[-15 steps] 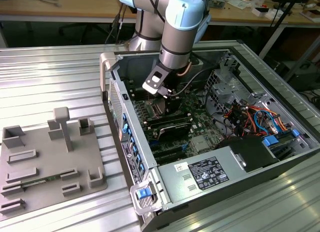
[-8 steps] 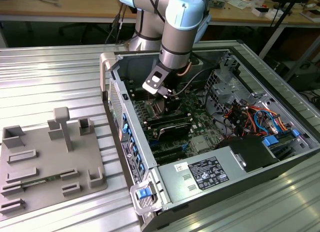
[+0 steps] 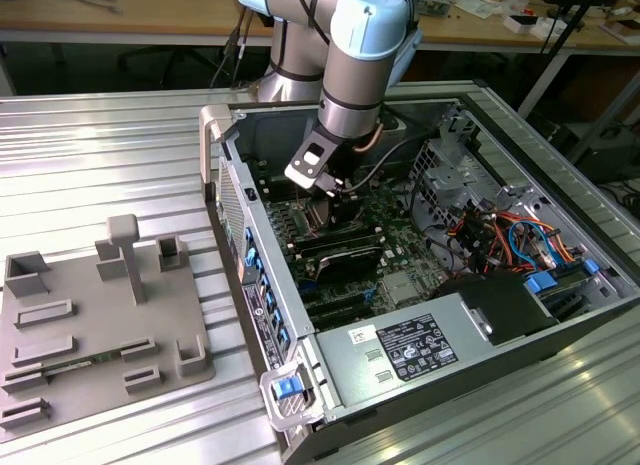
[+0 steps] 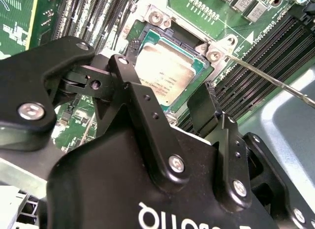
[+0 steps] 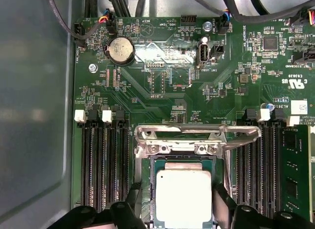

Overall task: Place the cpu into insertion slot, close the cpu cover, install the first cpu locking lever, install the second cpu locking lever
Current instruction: 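Place the cpu into insertion slot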

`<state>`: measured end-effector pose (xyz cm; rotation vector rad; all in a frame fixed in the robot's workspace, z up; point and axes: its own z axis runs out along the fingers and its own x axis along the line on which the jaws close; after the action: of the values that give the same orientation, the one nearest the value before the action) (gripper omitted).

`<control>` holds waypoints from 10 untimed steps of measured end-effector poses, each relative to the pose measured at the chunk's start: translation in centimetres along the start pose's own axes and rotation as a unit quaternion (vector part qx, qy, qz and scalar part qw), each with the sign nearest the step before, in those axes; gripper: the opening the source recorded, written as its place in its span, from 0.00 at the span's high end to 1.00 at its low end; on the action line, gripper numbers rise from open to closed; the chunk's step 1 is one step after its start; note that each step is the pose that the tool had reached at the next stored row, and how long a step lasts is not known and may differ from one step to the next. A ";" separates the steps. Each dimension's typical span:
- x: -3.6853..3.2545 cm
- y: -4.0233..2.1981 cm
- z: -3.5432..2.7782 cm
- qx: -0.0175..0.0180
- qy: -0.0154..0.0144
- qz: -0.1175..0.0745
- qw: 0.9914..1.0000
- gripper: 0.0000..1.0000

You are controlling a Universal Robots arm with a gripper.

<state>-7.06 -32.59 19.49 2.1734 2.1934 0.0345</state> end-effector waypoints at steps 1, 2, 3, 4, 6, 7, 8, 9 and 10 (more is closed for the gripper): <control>0.00 0.01 0.00 0.000 0.000 0.005 1.000 0.34; 0.00 0.02 0.00 0.000 -0.001 0.009 1.000 0.34; 0.00 0.07 0.00 0.000 -0.001 0.017 1.000 0.34; 0.00 0.08 0.00 0.000 -0.001 0.018 1.000 0.34; 0.00 0.08 0.00 0.000 -0.001 0.018 1.000 0.34; 0.00 0.08 0.01 0.000 -0.001 0.018 1.000 0.34; 0.00 0.08 0.00 0.000 -0.001 0.019 1.000 0.34; 0.00 0.08 0.01 0.000 -0.001 0.019 1.000 0.34; 0.00 0.08 0.01 0.000 -0.001 0.019 1.000 0.34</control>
<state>-6.98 -32.58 19.49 2.2135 2.1517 0.0325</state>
